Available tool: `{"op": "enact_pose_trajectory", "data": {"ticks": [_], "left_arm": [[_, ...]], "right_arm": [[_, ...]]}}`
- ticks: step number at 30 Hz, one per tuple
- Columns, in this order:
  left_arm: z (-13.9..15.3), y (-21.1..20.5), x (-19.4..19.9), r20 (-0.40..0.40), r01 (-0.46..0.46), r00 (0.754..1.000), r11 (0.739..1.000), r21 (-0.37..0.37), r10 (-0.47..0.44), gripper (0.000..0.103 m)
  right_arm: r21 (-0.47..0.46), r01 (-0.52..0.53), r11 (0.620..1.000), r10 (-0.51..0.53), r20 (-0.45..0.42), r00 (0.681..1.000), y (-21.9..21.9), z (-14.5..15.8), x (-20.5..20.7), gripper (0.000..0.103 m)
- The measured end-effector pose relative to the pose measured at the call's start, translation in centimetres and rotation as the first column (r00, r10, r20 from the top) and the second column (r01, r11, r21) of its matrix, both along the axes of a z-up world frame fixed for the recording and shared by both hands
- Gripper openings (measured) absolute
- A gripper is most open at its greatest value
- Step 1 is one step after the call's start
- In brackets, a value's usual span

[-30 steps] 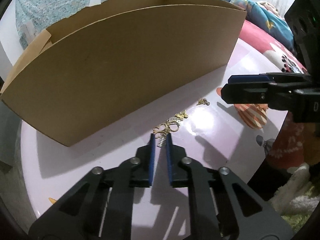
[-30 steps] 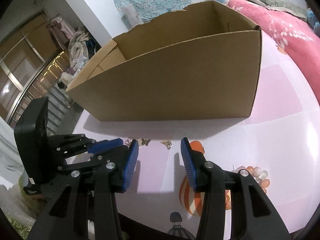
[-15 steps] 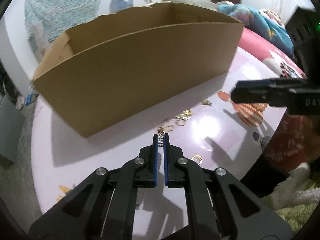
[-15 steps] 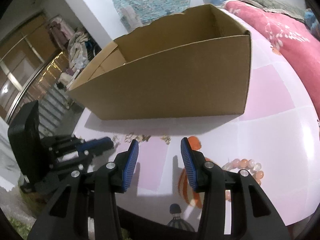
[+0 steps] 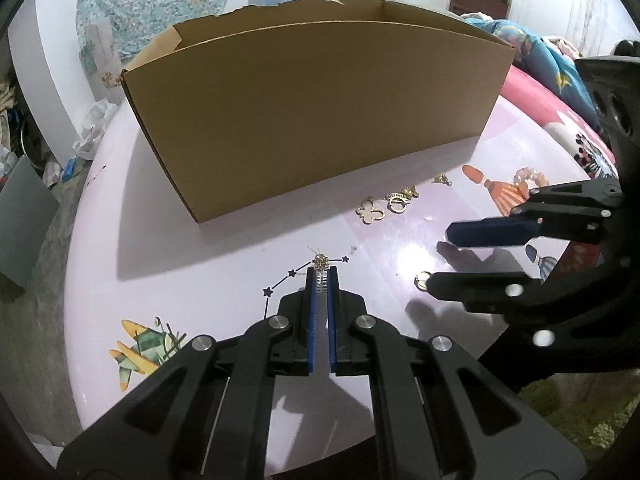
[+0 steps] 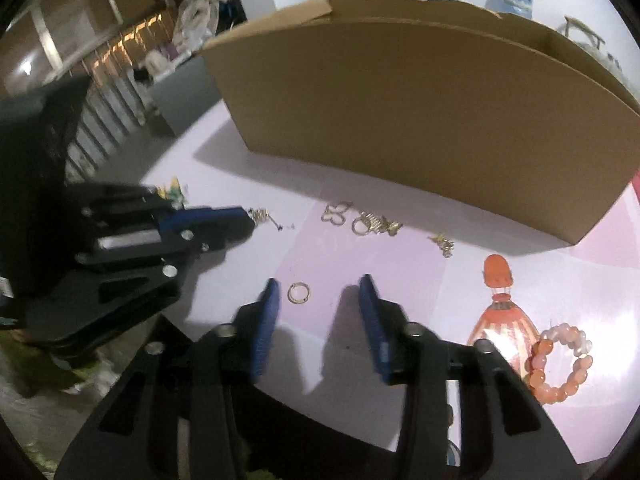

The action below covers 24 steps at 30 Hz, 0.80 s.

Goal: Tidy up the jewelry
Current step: 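Lift the gold charm with the left tool while the right tool grasps a gold ring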

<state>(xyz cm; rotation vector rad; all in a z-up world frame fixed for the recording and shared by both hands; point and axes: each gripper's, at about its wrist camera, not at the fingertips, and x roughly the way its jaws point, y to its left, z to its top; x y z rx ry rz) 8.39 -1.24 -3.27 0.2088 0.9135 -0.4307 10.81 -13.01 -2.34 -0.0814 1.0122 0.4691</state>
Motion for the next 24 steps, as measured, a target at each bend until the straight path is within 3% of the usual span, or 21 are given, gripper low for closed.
{"op": "enact_pose_trajectory", "data": {"ticks": [9, 13, 24], "left_arm": [[-0.3, 0.4, -0.6, 0.005, 0.019, 1.0, 1.0, 0.017, -0.019, 0.004], [-0.3, 0.0, -0.5, 0.008, 0.022, 1.0, 1.0, 0.023, -0.022, 0.004], [0.2, -0.1, -0.5, 0.019, 0.024, 1.0, 1.0, 0.015, -0.025, 0.004]], "right_arm": [[-0.088, -0.038, 0.995, 0.042, 0.034, 0.999, 1.1, 0.0, -0.4, 0.023], [-0.091, -0.058, 0.994, 0.061, 0.026, 0.998, 1.4, 0.0, -0.4, 0.012], [-0.028, 0.003, 1.0, -0.003, 0.015, 1.0, -0.5, 0.5, -0.1, 0.011]]}}
